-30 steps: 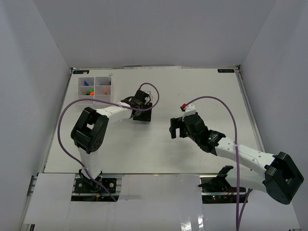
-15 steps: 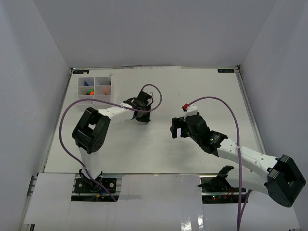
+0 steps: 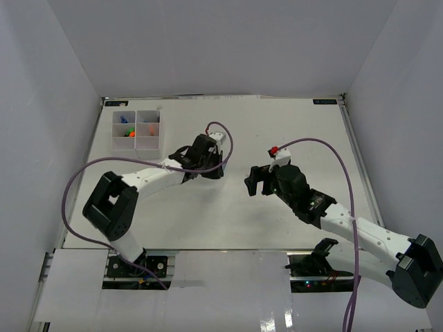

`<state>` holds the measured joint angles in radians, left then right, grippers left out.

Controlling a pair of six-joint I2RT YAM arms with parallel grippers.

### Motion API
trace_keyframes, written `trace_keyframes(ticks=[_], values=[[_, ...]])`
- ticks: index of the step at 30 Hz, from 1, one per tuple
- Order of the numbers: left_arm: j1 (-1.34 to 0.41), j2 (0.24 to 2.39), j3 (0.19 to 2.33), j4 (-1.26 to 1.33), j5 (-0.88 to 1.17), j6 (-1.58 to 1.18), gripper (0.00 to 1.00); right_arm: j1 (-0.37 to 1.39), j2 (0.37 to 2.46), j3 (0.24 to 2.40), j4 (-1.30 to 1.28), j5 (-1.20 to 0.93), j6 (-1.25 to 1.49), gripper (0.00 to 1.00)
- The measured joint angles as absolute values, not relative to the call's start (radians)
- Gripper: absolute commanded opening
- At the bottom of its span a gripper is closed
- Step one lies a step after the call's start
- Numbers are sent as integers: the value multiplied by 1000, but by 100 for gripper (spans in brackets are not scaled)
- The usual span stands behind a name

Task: Sort the stationery into containers
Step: Pick up the pen from the center of the board.

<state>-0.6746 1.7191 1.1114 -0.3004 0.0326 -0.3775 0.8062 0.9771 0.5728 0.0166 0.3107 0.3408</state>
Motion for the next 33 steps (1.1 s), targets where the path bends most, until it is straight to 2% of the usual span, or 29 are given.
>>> trace_keyframes(ticks=[5, 15, 25, 33], values=[[-676, 1514, 979, -147, 134, -329, 7, 805, 958, 579, 31, 261, 342, 100], [-676, 1303, 811, 79, 296, -194, 4, 790, 973, 710, 71, 116, 346, 82], [-676, 1185, 725, 240, 390, -131, 4, 743, 1010, 763, 121, -28, 365, 69], [-676, 1177, 711, 284, 440, -112, 4, 726, 1033, 773, 162, -120, 385, 66]])
